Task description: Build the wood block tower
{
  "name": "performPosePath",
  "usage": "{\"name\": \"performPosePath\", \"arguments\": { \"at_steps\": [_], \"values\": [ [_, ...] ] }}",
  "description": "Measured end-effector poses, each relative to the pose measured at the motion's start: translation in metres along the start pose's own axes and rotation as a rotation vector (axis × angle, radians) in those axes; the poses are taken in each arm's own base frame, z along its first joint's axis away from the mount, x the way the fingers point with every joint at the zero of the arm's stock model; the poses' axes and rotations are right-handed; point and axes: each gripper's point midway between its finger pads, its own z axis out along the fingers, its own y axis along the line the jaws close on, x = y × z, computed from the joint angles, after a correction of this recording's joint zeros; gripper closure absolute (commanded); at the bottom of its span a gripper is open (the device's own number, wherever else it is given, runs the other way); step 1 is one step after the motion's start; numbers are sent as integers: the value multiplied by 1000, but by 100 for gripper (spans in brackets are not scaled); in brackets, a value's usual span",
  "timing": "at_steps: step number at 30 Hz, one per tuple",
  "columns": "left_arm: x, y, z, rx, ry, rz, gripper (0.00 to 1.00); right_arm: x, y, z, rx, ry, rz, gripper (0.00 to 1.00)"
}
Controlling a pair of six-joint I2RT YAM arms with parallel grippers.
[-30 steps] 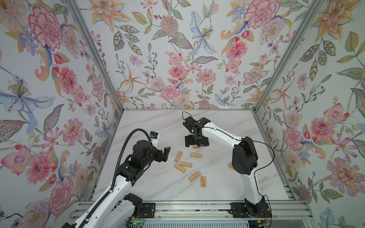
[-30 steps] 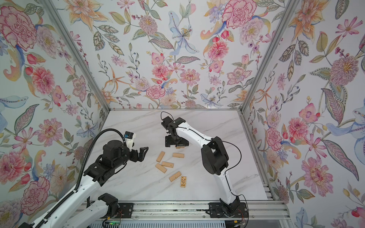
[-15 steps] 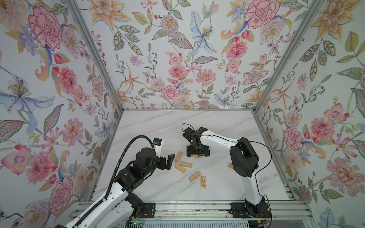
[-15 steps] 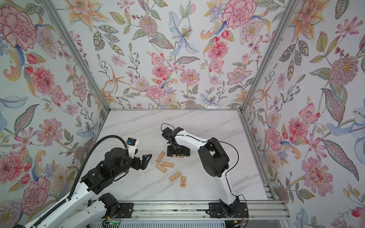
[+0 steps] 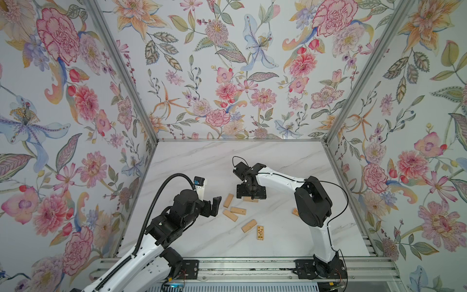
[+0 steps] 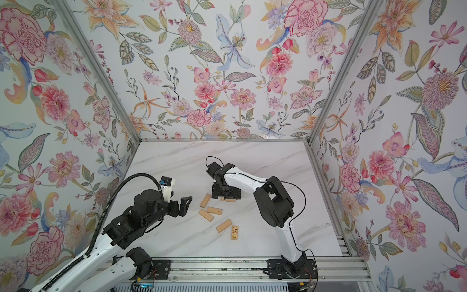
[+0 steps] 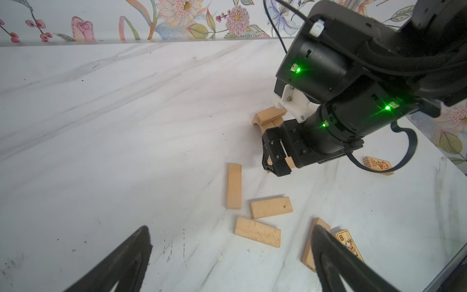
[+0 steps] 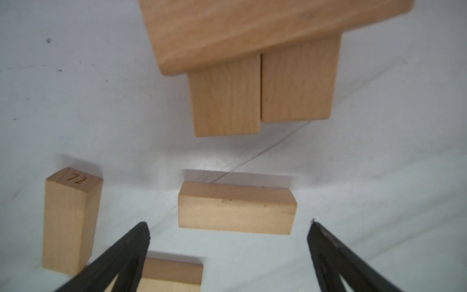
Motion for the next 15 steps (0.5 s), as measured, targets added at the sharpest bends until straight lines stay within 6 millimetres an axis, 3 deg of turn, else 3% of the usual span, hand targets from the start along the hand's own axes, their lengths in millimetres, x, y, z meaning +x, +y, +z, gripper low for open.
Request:
{"name": "performPosePath", "arguments": {
  "at_steps": [15],
  "values": [
    [2, 8, 1, -44, 5, -1, 1, -7, -5, 0, -11, 1, 1, 0]
  ]
}}
